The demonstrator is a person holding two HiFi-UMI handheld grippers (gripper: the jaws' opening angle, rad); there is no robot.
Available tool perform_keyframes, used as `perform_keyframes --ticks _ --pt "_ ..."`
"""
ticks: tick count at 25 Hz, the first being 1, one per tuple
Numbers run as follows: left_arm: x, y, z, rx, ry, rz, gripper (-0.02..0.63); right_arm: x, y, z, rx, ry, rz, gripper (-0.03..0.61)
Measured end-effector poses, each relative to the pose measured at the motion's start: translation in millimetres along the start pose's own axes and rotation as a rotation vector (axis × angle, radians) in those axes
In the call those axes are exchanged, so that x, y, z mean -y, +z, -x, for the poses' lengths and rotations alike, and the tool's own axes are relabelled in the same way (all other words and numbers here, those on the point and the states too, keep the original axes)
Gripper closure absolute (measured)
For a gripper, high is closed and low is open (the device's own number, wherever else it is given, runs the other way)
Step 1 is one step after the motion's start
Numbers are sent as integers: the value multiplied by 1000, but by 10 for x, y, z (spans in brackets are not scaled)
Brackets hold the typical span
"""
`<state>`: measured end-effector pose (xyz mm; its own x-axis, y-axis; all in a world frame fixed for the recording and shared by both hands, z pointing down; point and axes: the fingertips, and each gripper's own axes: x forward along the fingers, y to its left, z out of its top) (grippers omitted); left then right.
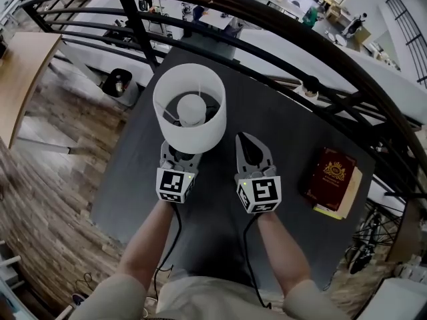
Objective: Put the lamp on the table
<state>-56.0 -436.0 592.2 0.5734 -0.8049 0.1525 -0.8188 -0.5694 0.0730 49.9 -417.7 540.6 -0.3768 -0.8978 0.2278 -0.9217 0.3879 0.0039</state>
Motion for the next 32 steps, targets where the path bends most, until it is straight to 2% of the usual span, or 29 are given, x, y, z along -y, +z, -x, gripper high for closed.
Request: perform_keyframes --ticks 6,10,13,16,19,23,26,30,32 --pt "160 -279 498 -101 11 52 367 -78 110 305 -2 11 -8 577" --pt "331 -145 876 -96 25 71 367 -171 214 474 3 16 -20 577" --pt "436 166 1115 -33 23 92 368 -295 343 632 13 40 -11 577" --pt "591 646 1346 58 -13 125 368 -435 508 843 19 65 1 577" --pt "737 1128 1590 123 -33 105 388 -574 718 1115 40 86 3 577" --pt "821 1647 1916 176 -21 83 405 -770 1020 1438 74 137 -51 577" --pt "930 1915 2144 204 -28 58 462 -901 1250 1676 97 169 -43 577" --pt "1236 2087 2407 205 -126 28 493 -1036 1357 1980 58 170 38 577" --pt "1367 2124 2541 196 -147 14 505 -1088 1363 2131 42 178 39 578"
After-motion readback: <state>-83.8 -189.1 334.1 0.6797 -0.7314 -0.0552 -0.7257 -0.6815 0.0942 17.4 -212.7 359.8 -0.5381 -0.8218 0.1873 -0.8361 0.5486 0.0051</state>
